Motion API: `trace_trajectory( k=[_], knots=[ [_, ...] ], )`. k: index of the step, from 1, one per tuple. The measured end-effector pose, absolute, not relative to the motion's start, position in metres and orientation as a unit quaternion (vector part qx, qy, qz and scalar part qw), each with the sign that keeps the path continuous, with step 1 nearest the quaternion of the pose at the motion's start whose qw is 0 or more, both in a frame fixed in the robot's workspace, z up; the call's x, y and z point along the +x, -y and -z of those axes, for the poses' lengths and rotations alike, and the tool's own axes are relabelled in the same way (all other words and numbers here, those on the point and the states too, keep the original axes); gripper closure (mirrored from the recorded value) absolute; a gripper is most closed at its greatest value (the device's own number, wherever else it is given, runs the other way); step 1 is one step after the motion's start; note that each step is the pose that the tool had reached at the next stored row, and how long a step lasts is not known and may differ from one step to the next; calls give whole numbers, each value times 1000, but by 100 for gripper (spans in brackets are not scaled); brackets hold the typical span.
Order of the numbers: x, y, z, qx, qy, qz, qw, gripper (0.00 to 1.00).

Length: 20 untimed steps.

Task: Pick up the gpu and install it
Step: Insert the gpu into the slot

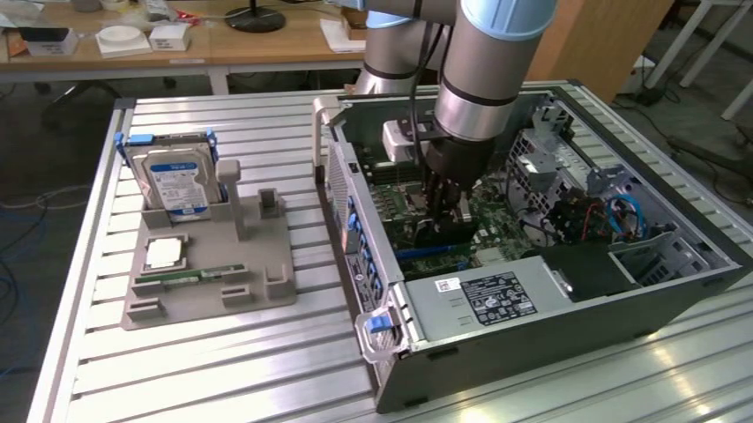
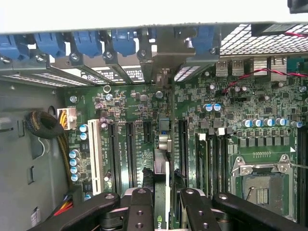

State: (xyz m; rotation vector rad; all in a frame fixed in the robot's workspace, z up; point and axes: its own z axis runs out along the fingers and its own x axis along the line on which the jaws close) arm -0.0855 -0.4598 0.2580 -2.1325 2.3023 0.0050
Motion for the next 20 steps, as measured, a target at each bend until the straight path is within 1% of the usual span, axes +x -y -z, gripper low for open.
trace_trajectory(
  k=[20],
  knots=[
    [-85, 460, -257, -680, -733, 1, 5, 74]
  ],
)
